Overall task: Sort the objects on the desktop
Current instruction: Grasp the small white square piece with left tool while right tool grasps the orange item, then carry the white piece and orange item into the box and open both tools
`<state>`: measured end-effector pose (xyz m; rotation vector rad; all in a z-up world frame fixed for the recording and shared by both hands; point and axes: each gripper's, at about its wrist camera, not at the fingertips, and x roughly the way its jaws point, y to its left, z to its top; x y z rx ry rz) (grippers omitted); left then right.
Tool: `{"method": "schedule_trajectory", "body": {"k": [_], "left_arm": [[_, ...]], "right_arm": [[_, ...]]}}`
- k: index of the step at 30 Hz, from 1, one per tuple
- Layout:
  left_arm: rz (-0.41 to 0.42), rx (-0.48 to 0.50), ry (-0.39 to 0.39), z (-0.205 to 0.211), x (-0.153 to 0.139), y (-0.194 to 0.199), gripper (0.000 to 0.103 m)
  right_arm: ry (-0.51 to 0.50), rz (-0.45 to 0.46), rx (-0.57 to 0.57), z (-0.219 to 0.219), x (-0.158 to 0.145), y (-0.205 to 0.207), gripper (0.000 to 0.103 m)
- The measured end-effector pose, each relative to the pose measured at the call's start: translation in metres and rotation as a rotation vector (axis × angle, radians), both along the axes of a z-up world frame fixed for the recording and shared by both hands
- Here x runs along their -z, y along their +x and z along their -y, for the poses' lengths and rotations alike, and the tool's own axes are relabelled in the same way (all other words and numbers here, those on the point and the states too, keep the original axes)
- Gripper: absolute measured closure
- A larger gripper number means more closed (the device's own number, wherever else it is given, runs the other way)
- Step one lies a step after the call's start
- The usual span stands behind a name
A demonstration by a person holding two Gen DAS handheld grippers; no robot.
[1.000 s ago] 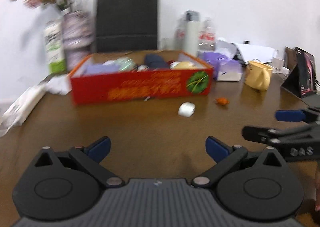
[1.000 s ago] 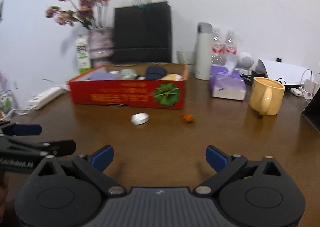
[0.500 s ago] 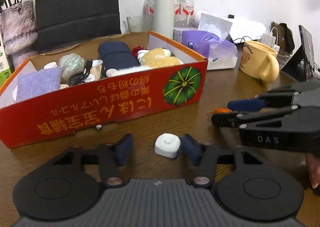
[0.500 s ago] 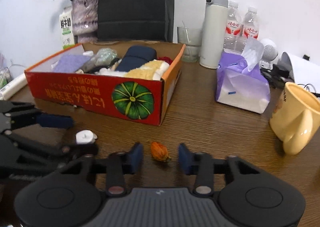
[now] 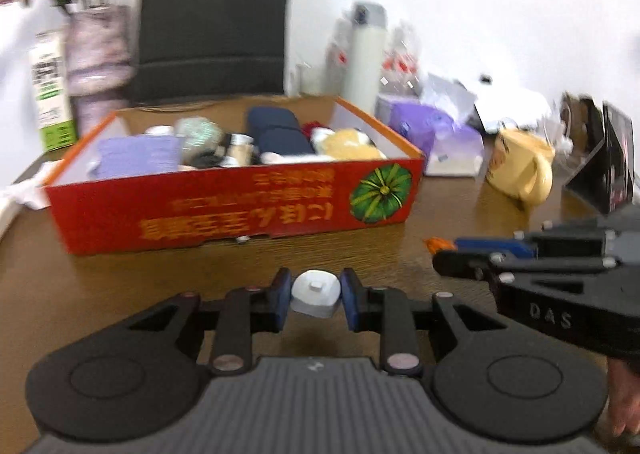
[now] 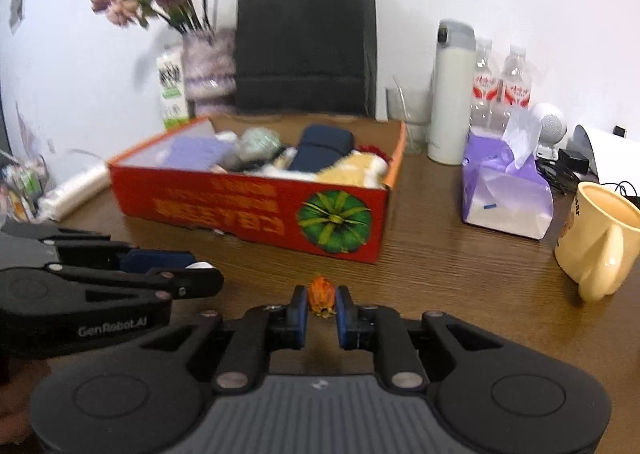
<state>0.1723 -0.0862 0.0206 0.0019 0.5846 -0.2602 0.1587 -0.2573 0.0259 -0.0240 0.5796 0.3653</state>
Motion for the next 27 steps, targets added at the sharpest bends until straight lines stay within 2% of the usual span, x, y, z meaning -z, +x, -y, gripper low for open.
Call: {"method": "schedule_trajectory", "body": {"k": [2, 6, 12, 15, 17, 19, 22, 27], "left_arm": [[0.012, -0.029, -0.006, -0.011, -0.006, -0.018, 0.076], [0.038, -0.085, 0.002, -0.032, -0.016, -0.053, 0.076], [0.066, -0.114, -0.004, -0.054, -0.018, -0.102, 0.076], [0.097, -0.137, -0.015, -0.064, -0.021, -0.125, 0.076], [0.109, -0.158, -0.036, -0.071, -0.018, -0.138, 0.076], [0.117, -0.188, -0.041, -0.074, -0.013, -0.149, 0.076], [0.106, -0.2, -0.047, -0.075, -0.008, -0.155, 0.076], [0.107, -0.2, -0.049, -0.074, -0.006, -0.155, 0.076]], "right_arm": [[0.048, -0.026, -0.017, -0.004, -0.002, -0.013, 0.09], [0.016, -0.013, -0.047, -0.023, -0.007, -0.042, 0.09], [0.083, -0.009, -0.042, -0.042, -0.019, -0.079, 0.09], [0.08, 0.025, -0.019, -0.052, -0.02, -0.104, 0.09], [0.043, 0.073, -0.007, -0.061, -0.015, -0.123, 0.09], [0.013, 0.093, 0.012, -0.066, -0.007, -0.139, 0.09], [0.021, 0.081, 0.013, -0.066, 0.002, -0.155, 0.09], [0.007, 0.097, 0.024, -0.066, 0.003, -0.16, 0.09]]}}
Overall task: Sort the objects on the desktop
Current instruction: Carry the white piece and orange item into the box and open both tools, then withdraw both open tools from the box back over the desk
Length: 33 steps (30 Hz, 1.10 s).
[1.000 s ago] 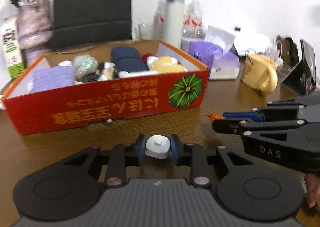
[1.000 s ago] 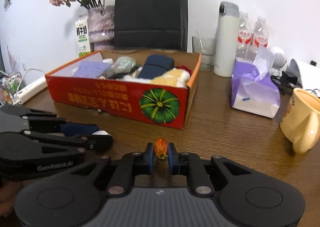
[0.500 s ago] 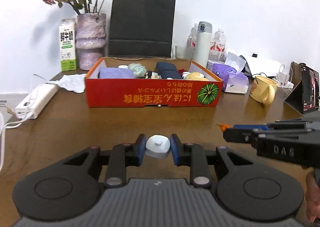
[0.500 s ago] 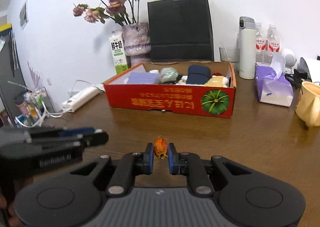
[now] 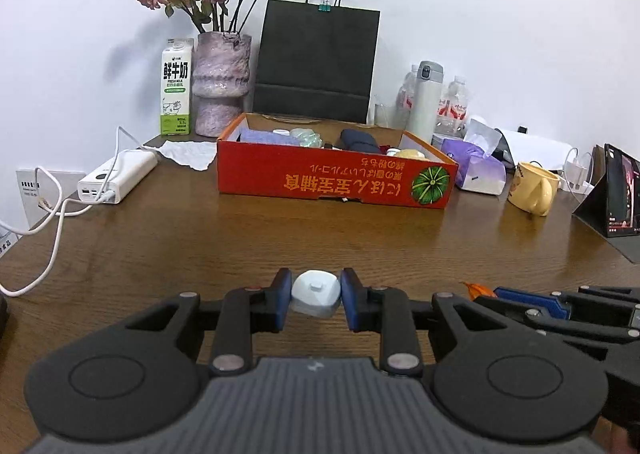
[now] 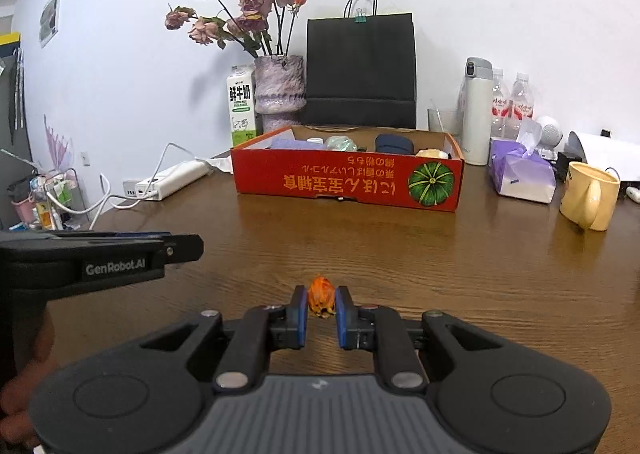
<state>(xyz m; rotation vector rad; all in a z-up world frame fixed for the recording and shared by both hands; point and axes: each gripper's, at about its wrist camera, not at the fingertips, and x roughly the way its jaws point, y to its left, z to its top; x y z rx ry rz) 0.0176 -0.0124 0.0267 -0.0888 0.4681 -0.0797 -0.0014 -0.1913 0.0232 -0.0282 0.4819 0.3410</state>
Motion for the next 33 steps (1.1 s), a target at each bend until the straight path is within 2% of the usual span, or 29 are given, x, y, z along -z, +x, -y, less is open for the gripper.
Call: {"method": "schedule_trajectory", "body": {"k": [6, 12, 16, 20, 23, 25, 28, 30, 31, 33], "left_arm": [[0.042, -0.014, 0.012, -0.005, -0.02, 0.017, 0.076], [0.075, 0.001, -0.015, -0.017, -0.06, 0.073, 0.076], [0.044, 0.052, -0.033, -0.025, -0.081, 0.126, 0.076], [-0.025, 0.069, -0.043, -0.032, -0.094, 0.184, 0.076], [-0.085, 0.099, -0.07, -0.034, -0.096, 0.222, 0.076], [-0.137, 0.1, -0.069, -0.033, -0.089, 0.247, 0.076], [-0.266, 0.13, -0.095, -0.03, -0.069, 0.285, 0.075], [-0.343, 0.177, -0.097, -0.025, -0.052, 0.304, 0.071], [-0.36, 0.164, -0.092, -0.025, -0.046, 0.308, 0.064], [-0.364, 0.149, -0.085, -0.027, -0.037, 0.314, 0.059]], "right_arm": [[0.051, 0.028, 0.028, 0.015, -0.018, 0.019, 0.09], [0.102, 0.095, 0.028, 0.031, -0.058, 0.069, 0.09], [0.123, 0.105, 0.002, 0.034, -0.082, 0.122, 0.09], [0.096, 0.079, -0.016, 0.022, -0.093, 0.184, 0.09], [0.096, 0.0, -0.03, 0.01, -0.089, 0.231, 0.09], [0.092, -0.083, -0.045, 0.0, -0.08, 0.264, 0.089], [0.078, -0.218, -0.054, -0.014, -0.063, 0.305, 0.087], [0.085, -0.312, -0.06, -0.019, -0.049, 0.325, 0.085], [0.095, -0.342, -0.067, -0.02, -0.044, 0.331, 0.082], [0.122, -0.347, -0.074, -0.02, -0.038, 0.331, 0.072]]}}
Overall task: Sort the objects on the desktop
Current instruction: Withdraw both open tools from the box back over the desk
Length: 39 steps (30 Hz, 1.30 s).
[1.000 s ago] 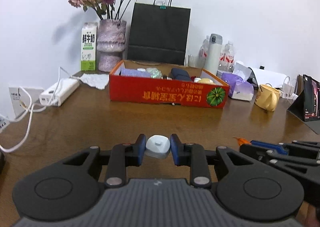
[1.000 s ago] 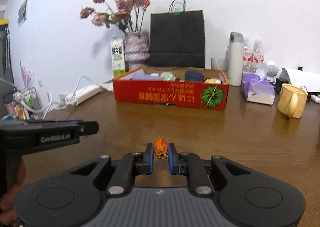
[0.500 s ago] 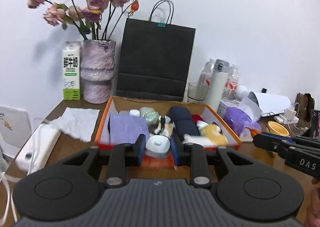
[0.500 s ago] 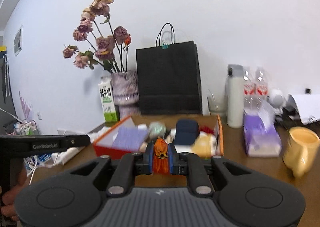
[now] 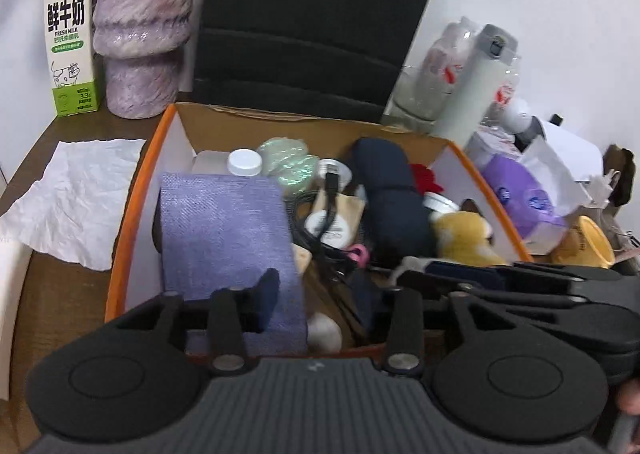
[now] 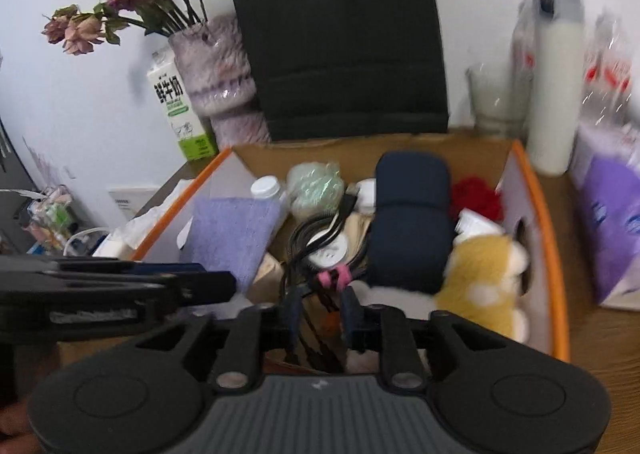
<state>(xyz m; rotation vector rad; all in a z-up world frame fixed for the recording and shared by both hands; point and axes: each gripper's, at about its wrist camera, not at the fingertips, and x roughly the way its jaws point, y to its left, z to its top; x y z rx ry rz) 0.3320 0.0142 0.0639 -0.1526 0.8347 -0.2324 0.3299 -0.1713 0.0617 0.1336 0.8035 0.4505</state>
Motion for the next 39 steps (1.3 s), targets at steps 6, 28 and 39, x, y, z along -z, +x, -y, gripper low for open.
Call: {"method": "schedule_trajectory", "body": {"k": [6, 28, 39], "left_arm": [[0.026, -0.028, -0.025, -0.011, -0.019, 0.019, 0.031], [0.298, -0.147, 0.171, 0.01, -0.009, -0.033, 0.0], [0.299, -0.167, 0.185, 0.025, 0.024, -0.138, 0.0]], "right_arm": [[-0.027, 0.083, 0.048, 0.008, -0.019, 0.005, 0.049], [-0.125, 0.277, 0.181, 0.015, -0.01, -0.03, 0.009], [-0.094, 0.216, 0.186, 0.032, 0.027, -0.127, 0.009]]}}
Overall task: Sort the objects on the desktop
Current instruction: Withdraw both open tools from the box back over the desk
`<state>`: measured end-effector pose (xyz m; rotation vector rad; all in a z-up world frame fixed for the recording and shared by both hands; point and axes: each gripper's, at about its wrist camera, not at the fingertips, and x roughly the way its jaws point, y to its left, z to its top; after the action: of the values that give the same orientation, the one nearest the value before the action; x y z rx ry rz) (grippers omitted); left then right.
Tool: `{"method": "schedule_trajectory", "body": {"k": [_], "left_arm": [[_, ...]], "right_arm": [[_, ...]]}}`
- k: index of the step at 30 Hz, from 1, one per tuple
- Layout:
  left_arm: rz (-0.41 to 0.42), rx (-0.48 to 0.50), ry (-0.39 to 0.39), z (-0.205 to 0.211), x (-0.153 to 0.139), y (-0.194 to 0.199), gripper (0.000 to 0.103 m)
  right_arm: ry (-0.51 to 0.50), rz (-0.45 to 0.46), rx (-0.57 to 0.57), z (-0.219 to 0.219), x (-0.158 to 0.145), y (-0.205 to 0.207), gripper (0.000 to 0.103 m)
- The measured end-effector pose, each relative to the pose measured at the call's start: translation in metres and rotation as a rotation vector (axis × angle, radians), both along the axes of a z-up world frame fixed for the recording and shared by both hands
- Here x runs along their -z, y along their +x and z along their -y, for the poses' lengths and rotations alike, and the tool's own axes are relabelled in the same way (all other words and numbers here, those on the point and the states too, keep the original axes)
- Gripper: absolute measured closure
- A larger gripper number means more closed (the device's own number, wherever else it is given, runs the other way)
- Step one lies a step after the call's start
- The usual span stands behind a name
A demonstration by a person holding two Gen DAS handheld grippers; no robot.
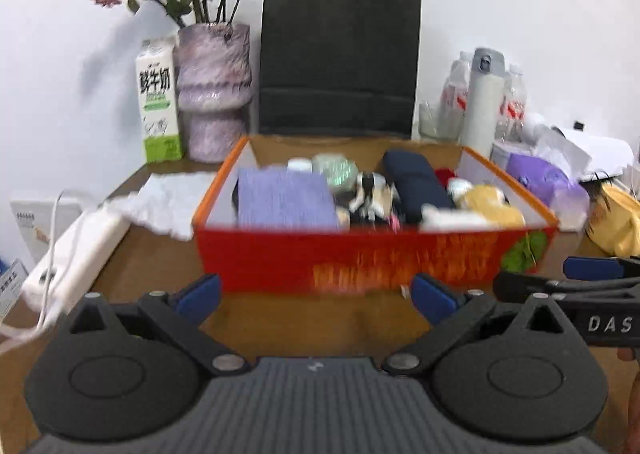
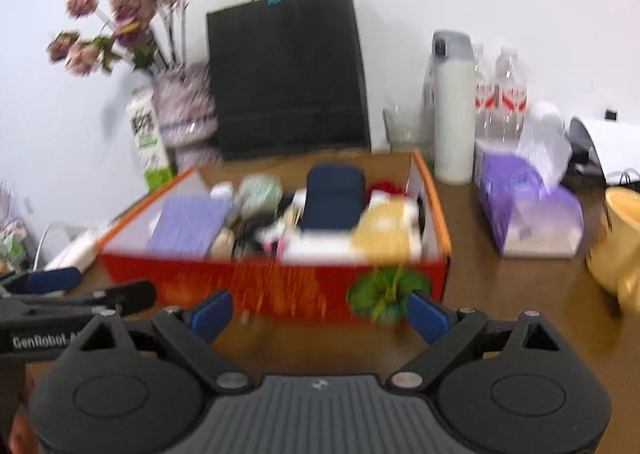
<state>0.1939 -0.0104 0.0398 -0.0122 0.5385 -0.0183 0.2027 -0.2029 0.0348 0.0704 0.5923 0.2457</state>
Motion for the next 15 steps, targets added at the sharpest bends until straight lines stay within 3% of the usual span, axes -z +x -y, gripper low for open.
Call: {"method": "schedule_trajectory", "body": {"k": [7, 15], "left_arm": [[-0.054, -0.032, -0.002, -0.004, 0.018, -0.055, 0.0], [-0.091, -0.028, -0.014, -0.005, 0.025, -0.105, 0.0]], "right_arm": [[0.018, -0.101, -0.02, 0.0, 0.025, -0.055, 0.009], [-0.005, -0.12, -0.012, 0.001, 0.031, -0.109, 0.009]]}}
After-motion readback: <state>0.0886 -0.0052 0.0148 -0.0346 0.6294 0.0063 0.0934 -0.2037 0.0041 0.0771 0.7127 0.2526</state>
